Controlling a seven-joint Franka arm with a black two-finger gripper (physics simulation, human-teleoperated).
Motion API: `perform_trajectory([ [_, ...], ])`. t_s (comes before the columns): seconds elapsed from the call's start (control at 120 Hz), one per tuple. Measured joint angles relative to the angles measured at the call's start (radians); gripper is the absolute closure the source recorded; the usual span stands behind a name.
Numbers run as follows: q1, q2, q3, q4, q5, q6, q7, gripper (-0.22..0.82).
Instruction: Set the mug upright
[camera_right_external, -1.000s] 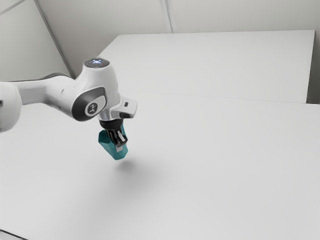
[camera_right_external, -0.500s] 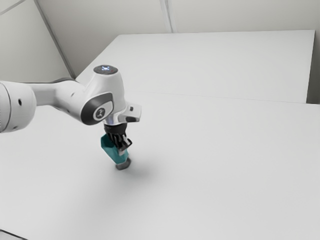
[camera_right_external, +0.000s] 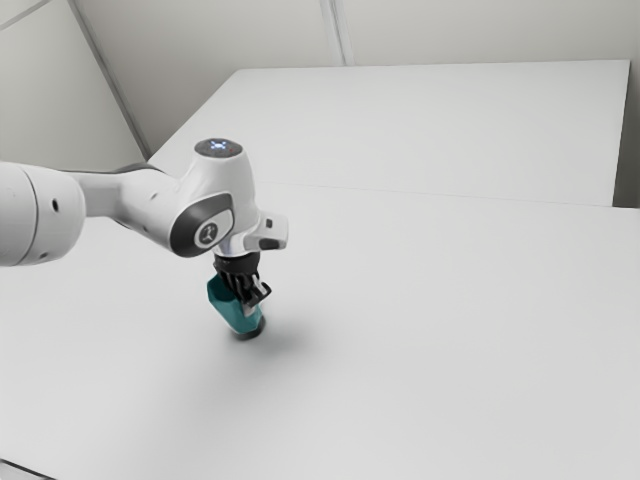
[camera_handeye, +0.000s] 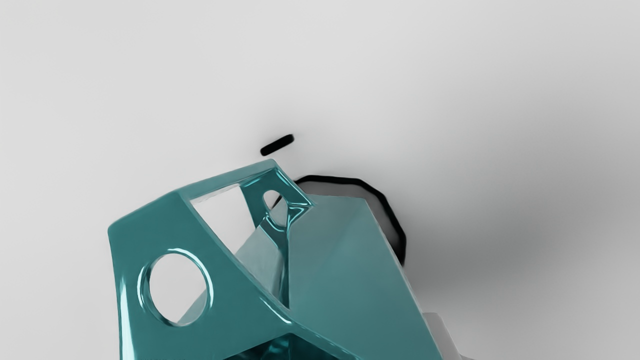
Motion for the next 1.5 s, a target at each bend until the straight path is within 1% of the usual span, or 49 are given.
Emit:
perform_trajectory([
  [0.208,0.010,0.012,0.000,0.000,-0.003,0.008,-0.010,0.78],
  [0.525,0.011,0.010,-0.001,0.000,-0.011,0.010,-0.012,0.48],
  [0.75,0.012,-0.001,-0.001,0.009,-0.010,0.010,-0.013,0.30],
  [0.892,0.011,-0.032,-0.001,0.015,-0.008,0.007,-0.014,0.22],
  [1.067,0.011,-0.097,-0.004,0.023,-0.007,-0.002,-0.017,0.16],
  [1.2,0.016,-0.108,-0.012,0.119,-0.008,-0.038,-0.018,0.14],
  [1.267,0.026,-0.100,-0.015,0.175,-0.014,-0.067,-0.018,0.10],
  [1.367,0.080,-0.044,-0.042,0.316,-0.044,-0.138,-0.020,0.06],
  [1.5,0.165,0.066,-0.083,0.535,-0.090,-0.252,-0.022,0.03],
])
